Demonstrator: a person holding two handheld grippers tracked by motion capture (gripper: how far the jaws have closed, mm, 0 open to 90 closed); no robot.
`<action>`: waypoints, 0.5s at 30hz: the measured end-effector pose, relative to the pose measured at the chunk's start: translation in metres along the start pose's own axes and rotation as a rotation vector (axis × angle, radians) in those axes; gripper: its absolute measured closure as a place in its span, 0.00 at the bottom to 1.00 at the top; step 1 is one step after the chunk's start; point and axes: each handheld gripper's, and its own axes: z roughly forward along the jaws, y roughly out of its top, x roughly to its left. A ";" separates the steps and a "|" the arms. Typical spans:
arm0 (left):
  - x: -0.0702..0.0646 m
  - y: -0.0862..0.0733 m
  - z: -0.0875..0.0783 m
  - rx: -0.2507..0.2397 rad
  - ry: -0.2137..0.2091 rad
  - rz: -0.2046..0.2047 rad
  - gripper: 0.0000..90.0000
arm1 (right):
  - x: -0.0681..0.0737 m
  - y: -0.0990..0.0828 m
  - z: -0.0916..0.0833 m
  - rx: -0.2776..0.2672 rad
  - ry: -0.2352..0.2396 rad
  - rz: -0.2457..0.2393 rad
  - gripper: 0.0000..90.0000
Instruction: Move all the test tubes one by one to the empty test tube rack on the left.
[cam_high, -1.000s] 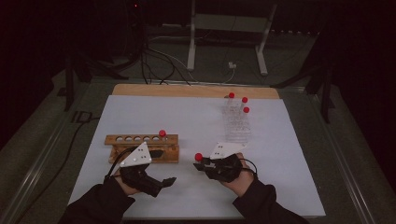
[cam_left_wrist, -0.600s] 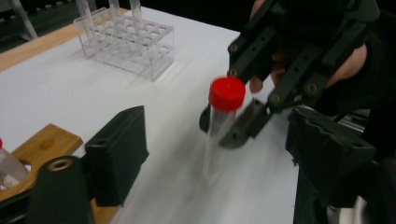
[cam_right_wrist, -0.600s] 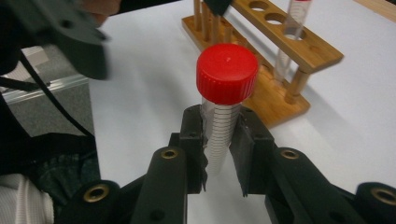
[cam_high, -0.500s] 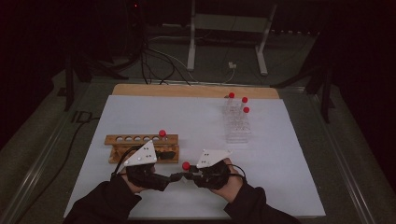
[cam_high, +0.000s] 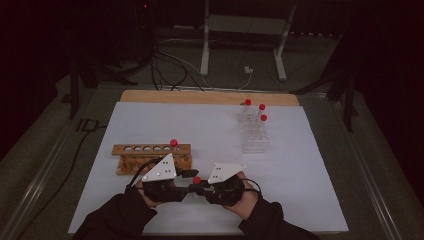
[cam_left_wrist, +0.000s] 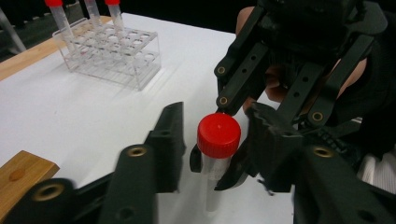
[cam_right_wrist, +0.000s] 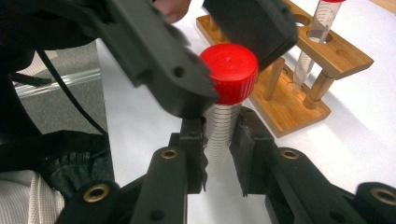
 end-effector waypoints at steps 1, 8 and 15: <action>0.000 0.000 0.000 0.002 -0.003 0.001 0.70 | 0.000 0.000 0.000 0.000 -0.001 0.000 0.84; 0.001 0.000 0.001 0.011 -0.015 0.000 0.79 | -0.001 0.000 0.000 0.001 -0.002 0.003 0.84; 0.002 0.002 0.000 0.019 -0.017 -0.005 0.80 | -0.001 0.000 0.000 -0.006 0.000 0.008 0.84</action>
